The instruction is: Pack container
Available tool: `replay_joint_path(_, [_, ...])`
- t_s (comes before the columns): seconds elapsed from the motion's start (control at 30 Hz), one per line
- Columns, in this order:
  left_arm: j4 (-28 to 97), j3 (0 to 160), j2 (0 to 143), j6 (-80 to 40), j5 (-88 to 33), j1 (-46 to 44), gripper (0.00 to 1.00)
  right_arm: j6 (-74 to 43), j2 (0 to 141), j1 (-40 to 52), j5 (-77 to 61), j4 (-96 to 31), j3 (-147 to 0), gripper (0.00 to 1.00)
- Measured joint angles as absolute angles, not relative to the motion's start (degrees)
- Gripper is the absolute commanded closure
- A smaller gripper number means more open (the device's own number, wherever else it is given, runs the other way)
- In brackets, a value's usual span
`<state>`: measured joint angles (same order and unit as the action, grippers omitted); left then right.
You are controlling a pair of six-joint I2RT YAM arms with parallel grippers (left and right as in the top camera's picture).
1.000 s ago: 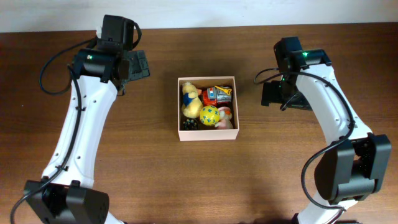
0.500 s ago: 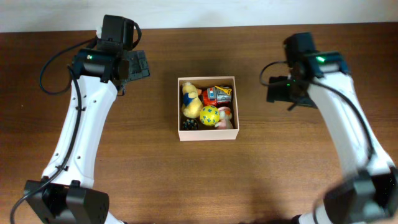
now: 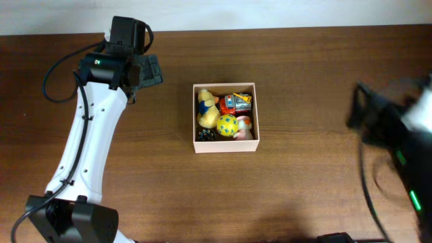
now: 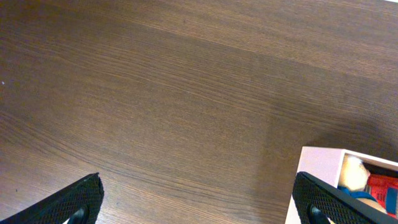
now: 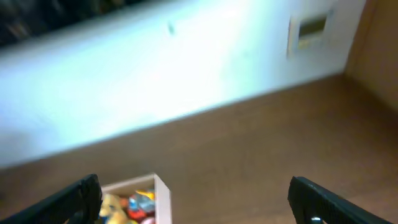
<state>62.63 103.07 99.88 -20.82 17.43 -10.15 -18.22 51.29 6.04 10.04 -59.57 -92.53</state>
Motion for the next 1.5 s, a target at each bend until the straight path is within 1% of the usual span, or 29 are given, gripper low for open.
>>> replay_joint_path(0.23, [62.63,103.07,99.88,-20.82,17.43,-10.15,0.01,-18.22,30.41,5.93,10.37,-59.51,-85.71,0.01])
replay_joint_path(0.43, [62.67,103.07,99.88,-20.82,17.43,-10.15,0.01,-18.2,17.58,3.05,10.52,-57.78,-71.13,0.01])
replay_joint_path(0.53, [62.74,103.07,99.88,-20.82,17.45,-10.15,0.01,-18.22,12.78,0.84,10.55,-51.96,-61.89,0.01])
replay_joint_path(0.67, [62.76,103.07,99.88,-20.82,17.45,-10.15,0.01,-18.22,9.78,-0.99,10.46,-41.56,-49.41,0.01])
replay_joint_path(0.93, [62.76,103.07,99.88,-20.82,17.43,-10.15,0.01,-18.22,8.29,-2.22,8.64,-19.75,-22.31,0.01])
replay_joint_path(1.1, [62.76,103.07,99.88,-20.82,17.43,-10.15,0.01,-15.92,5.56,-2.28,6.42,-10.37,-13.54,0.01])
replay_joint_path(1.23, [62.78,103.07,99.88,-20.82,17.43,-10.15,0.01,-11.94,3.53,-2.28,4.78,-6.68,-9.23,0.01])
replay_joint_path(1.5, [62.78,103.07,99.88,-20.82,17.43,-10.15,0.01,-1.39,0.95,-2.28,0.71,-5.8,-5.85,0.01])
